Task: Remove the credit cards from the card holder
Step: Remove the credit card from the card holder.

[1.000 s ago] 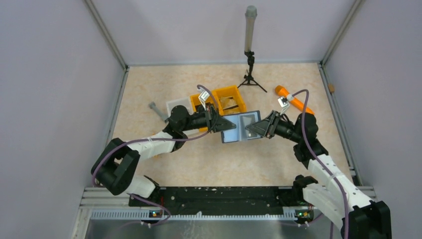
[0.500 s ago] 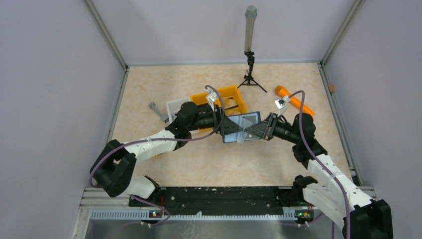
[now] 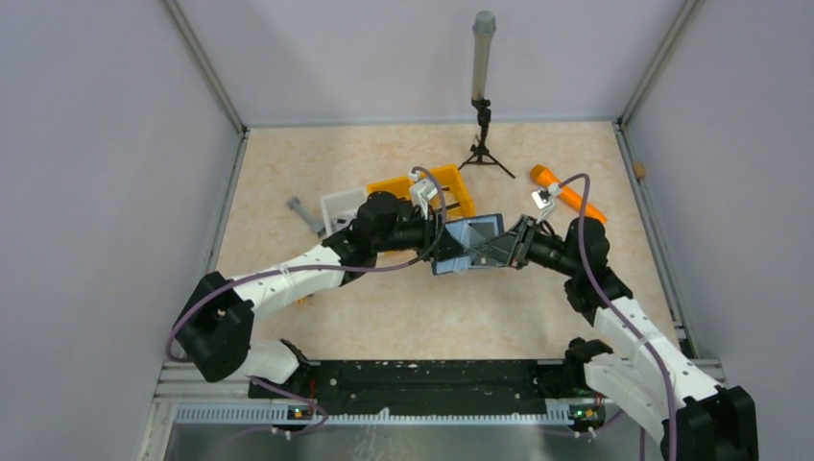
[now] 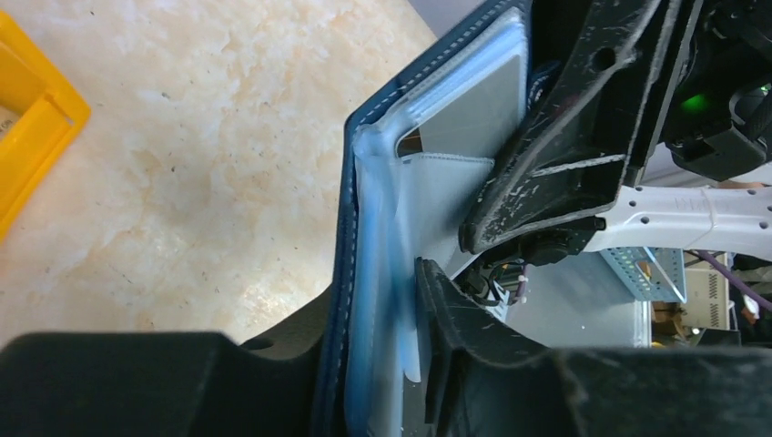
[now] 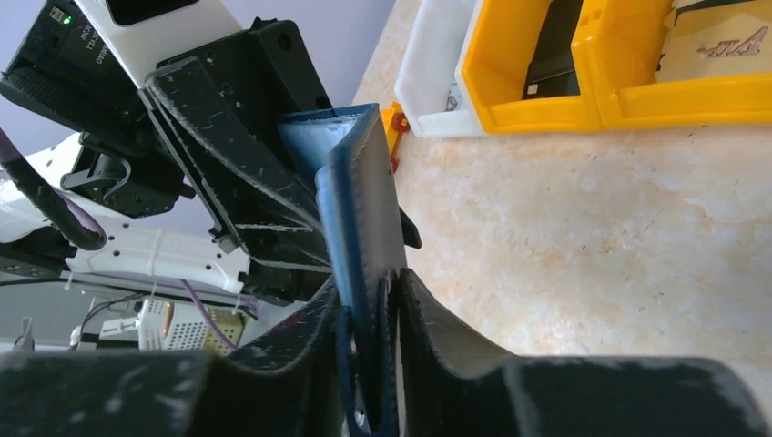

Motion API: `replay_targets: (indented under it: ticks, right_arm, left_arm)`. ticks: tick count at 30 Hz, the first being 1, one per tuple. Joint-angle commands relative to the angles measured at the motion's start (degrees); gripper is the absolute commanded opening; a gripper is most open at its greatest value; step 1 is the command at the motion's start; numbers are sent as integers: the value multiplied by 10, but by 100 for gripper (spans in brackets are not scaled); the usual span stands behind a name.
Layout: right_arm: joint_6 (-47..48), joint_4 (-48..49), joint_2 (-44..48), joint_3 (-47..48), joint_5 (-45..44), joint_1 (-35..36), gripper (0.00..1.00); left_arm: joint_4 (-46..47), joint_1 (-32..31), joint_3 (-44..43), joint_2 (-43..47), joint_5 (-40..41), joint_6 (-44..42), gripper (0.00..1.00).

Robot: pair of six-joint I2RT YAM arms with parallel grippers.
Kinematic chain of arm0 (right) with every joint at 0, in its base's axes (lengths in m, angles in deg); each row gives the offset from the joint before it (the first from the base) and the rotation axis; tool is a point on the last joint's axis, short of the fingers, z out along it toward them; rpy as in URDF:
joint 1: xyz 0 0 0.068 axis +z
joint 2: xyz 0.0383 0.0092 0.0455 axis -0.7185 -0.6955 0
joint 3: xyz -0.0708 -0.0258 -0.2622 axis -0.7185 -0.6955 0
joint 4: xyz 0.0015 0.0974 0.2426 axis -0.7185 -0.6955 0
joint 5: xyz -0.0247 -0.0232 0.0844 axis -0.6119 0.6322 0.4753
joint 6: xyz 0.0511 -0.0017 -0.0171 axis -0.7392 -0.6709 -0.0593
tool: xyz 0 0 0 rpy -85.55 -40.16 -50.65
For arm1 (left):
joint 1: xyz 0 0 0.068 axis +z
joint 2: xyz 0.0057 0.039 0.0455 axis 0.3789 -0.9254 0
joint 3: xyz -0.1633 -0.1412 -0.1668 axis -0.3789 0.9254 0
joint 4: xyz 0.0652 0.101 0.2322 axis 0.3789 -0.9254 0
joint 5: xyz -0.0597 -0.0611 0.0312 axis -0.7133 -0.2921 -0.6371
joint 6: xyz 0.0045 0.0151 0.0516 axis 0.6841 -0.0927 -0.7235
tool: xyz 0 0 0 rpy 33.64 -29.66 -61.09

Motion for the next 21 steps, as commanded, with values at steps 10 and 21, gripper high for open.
replay_targets:
  ticks: [10, 21]
  right_arm:
    - [16, -35, 63, 42, -70, -1, 36]
    - [1, 3, 40, 28, -30, -3, 33]
  left_arm:
    - [117, 51, 46, 11, -82, 80, 24]
    - [225, 63, 74, 17, -147, 152, 24]
